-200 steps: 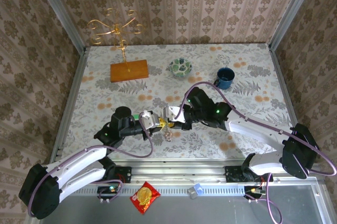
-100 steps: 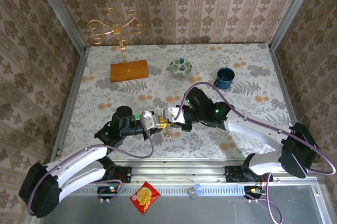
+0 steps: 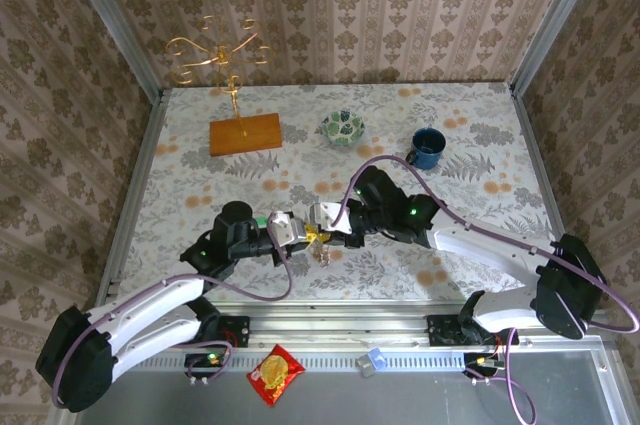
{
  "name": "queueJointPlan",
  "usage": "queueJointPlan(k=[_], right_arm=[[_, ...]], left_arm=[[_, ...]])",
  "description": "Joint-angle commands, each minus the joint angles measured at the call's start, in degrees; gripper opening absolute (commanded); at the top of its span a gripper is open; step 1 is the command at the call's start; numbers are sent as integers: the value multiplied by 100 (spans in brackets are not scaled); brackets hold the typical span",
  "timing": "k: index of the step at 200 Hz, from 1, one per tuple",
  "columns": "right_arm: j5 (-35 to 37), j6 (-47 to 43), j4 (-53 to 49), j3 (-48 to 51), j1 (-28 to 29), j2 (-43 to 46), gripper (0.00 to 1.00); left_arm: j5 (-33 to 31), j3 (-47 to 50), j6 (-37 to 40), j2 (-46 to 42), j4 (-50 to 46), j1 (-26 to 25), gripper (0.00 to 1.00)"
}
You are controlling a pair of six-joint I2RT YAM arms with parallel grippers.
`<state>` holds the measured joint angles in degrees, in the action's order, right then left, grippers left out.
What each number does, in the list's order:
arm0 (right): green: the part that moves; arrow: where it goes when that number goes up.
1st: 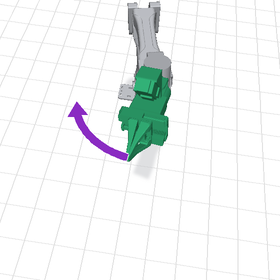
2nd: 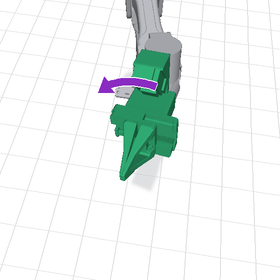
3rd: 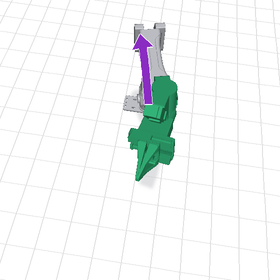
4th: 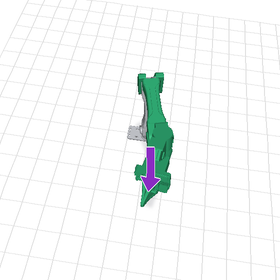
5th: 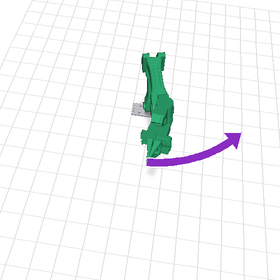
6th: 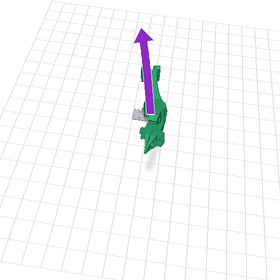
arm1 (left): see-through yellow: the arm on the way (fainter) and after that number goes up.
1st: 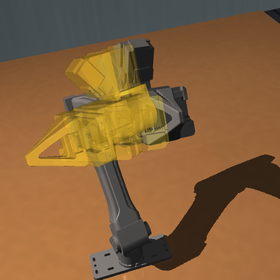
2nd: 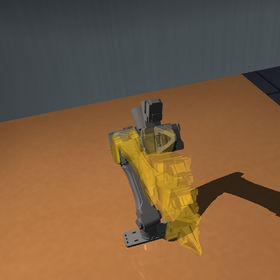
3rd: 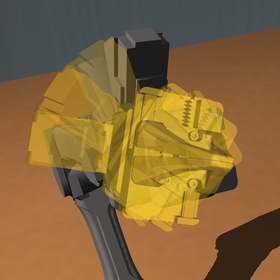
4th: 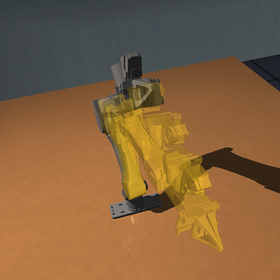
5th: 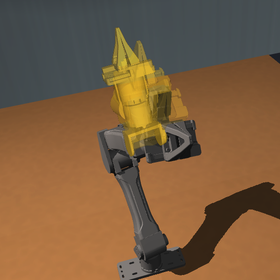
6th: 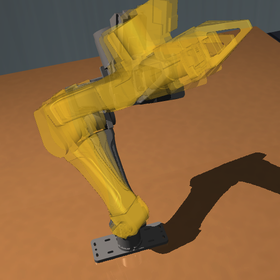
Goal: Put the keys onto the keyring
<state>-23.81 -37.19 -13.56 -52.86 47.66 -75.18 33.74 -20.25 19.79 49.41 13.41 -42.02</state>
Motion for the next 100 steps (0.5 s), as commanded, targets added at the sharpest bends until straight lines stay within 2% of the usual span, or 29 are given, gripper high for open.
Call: queueJointPlan(k=[1,100], right_arm=[[437,-208,-173,114,-67,287,22],[79,-153,-112,-176,60,-92,22]], left_arm=[[-44,-187,134,-173,3,-24,0],[-25,-364,266,-20,-248,-72,0]])
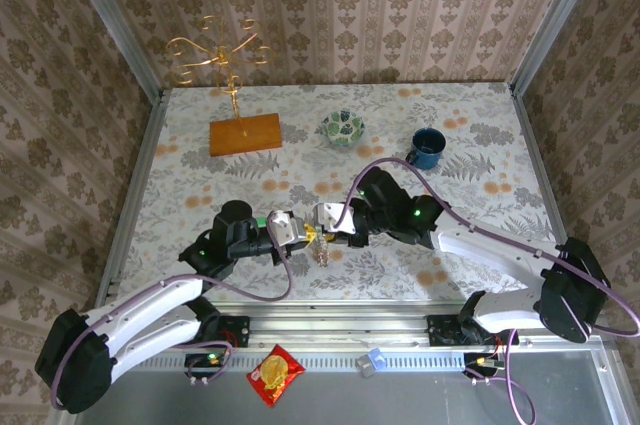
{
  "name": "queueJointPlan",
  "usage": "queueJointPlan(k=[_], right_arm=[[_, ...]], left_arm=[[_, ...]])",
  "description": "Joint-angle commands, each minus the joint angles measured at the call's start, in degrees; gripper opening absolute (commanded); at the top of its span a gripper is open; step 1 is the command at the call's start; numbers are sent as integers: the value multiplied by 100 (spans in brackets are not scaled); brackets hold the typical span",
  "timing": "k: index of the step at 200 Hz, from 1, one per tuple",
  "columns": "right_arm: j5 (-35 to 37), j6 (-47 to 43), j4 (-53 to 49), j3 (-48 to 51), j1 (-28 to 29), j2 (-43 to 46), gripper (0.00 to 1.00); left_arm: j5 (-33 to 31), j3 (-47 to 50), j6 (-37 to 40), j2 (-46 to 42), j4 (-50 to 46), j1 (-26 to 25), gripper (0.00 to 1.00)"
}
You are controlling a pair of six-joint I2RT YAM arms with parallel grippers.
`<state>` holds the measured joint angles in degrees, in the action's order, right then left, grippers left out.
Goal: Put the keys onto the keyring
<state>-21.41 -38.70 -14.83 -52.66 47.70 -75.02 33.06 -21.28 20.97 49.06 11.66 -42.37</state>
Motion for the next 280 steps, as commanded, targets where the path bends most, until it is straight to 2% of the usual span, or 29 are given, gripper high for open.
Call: queueJointPlan(k=[1,122,143,190,205,244,280], right_arm=[[-162,-4,15,-194,60,-108,22],[-221,-6,53,-271,90,-114,21],[-275,3,51,-286,95,-144,17],[-309,-41,-63,-316,93,-183,0],[-363,-26,-81,-324,93,-204,0],[-537,72,-51,-349,104,-236,0],[-618,133,-6,-350,126,-276,0]], left_arm=[[47,-262,150,15,-75,-36,0],[91,-451,320,94,-439,-70,0],[104,-478,342,112,-505,-78,0],[38,-500,361,111,-534,-85,0],[10,-494,354,124,-480,-83,0],[-63,-422,265,164,-209,-86,10],[-72,-386,214,207,-18,-96,14]])
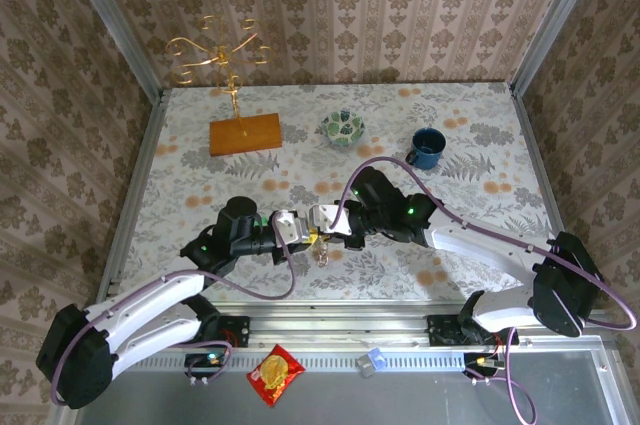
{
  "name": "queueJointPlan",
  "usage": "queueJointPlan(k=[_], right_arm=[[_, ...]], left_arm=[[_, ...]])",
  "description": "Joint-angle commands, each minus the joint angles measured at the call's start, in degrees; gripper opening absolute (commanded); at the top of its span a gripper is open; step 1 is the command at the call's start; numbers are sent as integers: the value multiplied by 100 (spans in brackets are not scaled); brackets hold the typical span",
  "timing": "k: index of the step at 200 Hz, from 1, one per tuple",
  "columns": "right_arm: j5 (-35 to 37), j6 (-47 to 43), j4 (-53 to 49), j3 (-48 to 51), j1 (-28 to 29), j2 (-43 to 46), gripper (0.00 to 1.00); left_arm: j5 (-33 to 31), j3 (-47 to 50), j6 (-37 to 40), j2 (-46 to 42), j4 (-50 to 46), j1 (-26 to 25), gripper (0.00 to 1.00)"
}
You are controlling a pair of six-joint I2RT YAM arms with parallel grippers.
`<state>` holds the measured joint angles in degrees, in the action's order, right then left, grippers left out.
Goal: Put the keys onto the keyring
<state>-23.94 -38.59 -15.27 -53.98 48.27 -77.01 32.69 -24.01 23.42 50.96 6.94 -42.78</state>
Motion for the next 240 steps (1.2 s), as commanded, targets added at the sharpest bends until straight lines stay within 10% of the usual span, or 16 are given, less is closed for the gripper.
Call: queueJointPlan(k=[1,42,97,173,240], right_arm=[[-369,123,35,-219,69,-77,0],[-258,172,56,-180,73,-41,0],[170,1319,1171,638,-405,844,31],[1549,3810,1932,1321,-376,1132,34],[1467,4193,2141,503,369,-306,34]], left_arm=[[-30,-108,-35,22,456,-54,14],[22,-121,-2,-23,387,-55,0],[-562,-38,-112,-693,196,-55,0],[-2908,-447,-309,-1883,-828,-54,0],[-5347,-1106,-839,-2076,-2340,697,0]])
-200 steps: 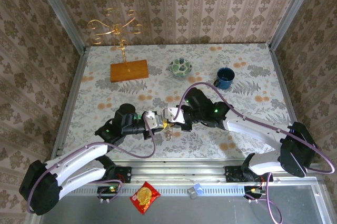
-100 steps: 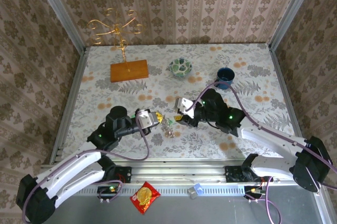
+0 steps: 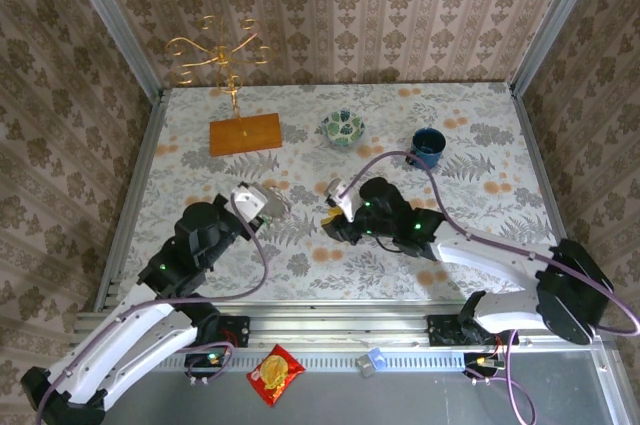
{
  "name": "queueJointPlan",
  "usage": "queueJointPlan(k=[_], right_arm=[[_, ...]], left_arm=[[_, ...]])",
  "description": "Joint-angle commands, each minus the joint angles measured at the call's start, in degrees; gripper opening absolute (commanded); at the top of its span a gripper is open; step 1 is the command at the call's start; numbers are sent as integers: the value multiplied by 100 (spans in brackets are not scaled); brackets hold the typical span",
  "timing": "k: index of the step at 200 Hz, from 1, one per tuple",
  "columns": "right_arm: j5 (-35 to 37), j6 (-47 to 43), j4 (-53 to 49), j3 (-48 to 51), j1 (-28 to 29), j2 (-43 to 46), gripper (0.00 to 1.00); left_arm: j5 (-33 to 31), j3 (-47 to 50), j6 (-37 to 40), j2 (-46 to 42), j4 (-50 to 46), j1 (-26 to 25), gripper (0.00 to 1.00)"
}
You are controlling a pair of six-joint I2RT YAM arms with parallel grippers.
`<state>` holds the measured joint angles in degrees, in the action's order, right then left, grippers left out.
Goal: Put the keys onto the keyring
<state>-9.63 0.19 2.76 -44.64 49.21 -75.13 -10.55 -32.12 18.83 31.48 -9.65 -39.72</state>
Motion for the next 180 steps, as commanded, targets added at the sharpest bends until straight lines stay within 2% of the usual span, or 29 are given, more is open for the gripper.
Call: queueJointPlan(k=[1,39,76,120,180], right_arm=[[33,316,334,-457,292,-533,34],[-109,96,139,-1439,661,-1921,34],[324,3,-166,-2536,795,-3124,35],[882,-98,-555,-3691,792,-4318,37],[945,-81,-694,-4623,792,-5244,38]], left_arm=[[-1031,-295,-384,-140,-688,415,0],[-1259,-184,-758,-494,-783,1230,0],[-1314,-107,-976,-747,-863,1849,0],[-1354,-29,-1038,-941,-846,2016,0],[-1380,21,-1035,-1005,-876,2048,0]])
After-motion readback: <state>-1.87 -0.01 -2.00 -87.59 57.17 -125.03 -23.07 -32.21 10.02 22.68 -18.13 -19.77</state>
